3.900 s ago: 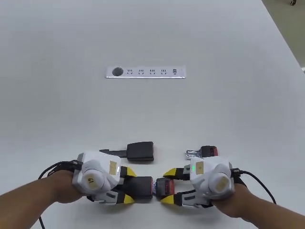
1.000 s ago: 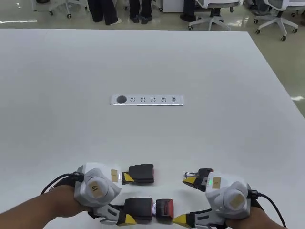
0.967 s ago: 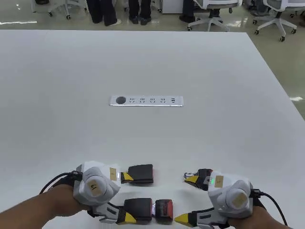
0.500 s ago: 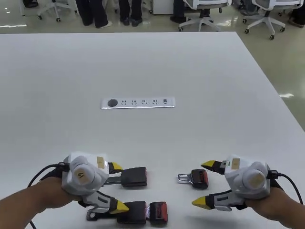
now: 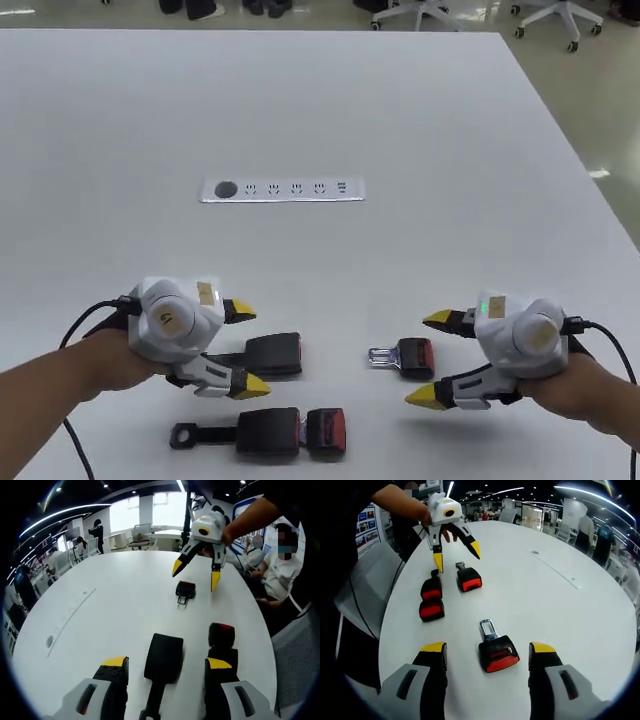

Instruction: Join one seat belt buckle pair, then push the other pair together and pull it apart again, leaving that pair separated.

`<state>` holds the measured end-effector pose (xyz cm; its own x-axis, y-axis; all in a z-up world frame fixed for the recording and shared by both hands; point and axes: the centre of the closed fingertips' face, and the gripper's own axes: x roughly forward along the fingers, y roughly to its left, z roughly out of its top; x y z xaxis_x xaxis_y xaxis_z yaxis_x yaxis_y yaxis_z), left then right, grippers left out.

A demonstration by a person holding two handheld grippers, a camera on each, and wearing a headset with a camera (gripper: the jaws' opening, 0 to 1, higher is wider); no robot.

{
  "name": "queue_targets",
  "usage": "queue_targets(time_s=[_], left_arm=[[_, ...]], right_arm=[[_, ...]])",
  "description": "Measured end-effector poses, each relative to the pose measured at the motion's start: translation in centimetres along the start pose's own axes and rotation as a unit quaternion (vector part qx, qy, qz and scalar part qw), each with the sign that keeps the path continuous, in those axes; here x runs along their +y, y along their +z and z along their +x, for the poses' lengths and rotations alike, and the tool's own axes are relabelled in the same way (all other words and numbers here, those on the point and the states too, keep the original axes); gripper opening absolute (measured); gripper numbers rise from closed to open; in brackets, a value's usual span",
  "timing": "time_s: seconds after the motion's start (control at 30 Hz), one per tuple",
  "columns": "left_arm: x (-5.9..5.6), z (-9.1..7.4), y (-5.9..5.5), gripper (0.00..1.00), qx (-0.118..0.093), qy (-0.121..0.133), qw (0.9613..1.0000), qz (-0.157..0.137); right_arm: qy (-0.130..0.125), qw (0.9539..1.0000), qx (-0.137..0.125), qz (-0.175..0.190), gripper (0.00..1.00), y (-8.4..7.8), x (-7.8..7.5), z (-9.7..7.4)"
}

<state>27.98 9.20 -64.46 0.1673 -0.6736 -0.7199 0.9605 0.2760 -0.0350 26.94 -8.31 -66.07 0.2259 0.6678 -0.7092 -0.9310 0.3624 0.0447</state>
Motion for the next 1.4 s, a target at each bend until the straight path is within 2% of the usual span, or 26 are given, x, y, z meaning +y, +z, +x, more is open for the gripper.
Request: queue_targets(time_s=[0.13,0.2,0.3,0.4,0.53,0.63,0.83,1.0,1.1,1.13,1.17,1.2,1.27,1.3,1.33,1.4], left_arm=[[0.6,0.7,-0.5,0.63,0.0,-0.005,1.0,-0.008],[0.2,0.8,-0.3,0.63,0.003,-0.008,0.9999,-0.009],[0.3,1.2,-0.7,0.63,0.003,-0.018,0.9997,-0.014],[0.2,1.6,-1.1,0.62,0.006,-0.022,0.9997,-0.003],[0.0,2.1,-1.6,0.61,0.009,-0.029,0.9995,-0.004],[0.2,2.3,-1.8,0.6,0.011,-0.028,0.9995,-0.009],[0.4,2.7,-2.2,0.54,0.011,-0.031,0.9994,-0.01],[0.8,2.8,-2.2,0.48,0.005,-0.026,0.9997,0.002],[0.9,2.8,-2.6,0.4,0.009,-0.029,0.9995,0.013],[1.2,2.8,-2.6,0.39,0.011,-0.024,0.999,0.036],[1.0,2.8,-2.9,0.38,0.017,-0.027,0.9989,0.035],[1.1,2.9,-2.8,0.38,0.013,-0.029,0.9991,0.028],[1.4,3.1,-2.9,0.38,0.007,-0.031,0.9989,0.034],[1.1,3.1,-2.9,0.35,0.007,-0.036,0.9986,0.037],[1.3,3.2,-2.9,0.35,0.005,-0.034,0.998,0.052],[1.3,3.5,-3.1,0.35,0.007,-0.042,0.9977,0.053]], right_arm=[[0.009,0.9999,0.008,0.002,0.64,-0.2,-0.3,0.4],[0.015,0.9998,0.011,0.006,0.64,-0.5,-0.6,0.7],[0.023,0.9995,0.016,0.01,0.63,-1.0,-0.8,1.2],[0.028,0.9993,0.025,0.007,0.62,-1.3,-0.7,1.5],[0.037,0.9988,0.033,0.003,0.6,-1.9,-0.7,1.7],[0.041,0.9986,0.034,0.003,0.56,-2.2,-0.9,1.8],[0.05,0.9983,0.03,0.0,0.54,-2.0,-0.9,1.9],[0.054,0.9981,0.029,-0.005,0.47,-2.0,-1.1,1.7],[0.055,0.9981,0.028,-0.008,0.39,-2.1,-1.2,1.5],[0.056,0.9981,0.026,-0.005,0.38,-2.0,-1.1,1.5],[0.057,0.9981,0.025,-0.004,0.37,-2.1,-1.1,1.4],[0.056,0.9981,0.025,-0.007,0.36,-2.1,-1.2,1.4],[0.056,0.998,0.026,-0.011,0.35,-1.9,-1.0,1.4],[0.057,0.998,0.026,-0.012,0.35,-1.9,-1.0,1.3],[0.057,0.9979,0.027,-0.015,0.35,-1.8,-0.9,1.3],[0.059,0.9976,0.029,-0.02,0.35,-1.7,-0.8,1.3]])
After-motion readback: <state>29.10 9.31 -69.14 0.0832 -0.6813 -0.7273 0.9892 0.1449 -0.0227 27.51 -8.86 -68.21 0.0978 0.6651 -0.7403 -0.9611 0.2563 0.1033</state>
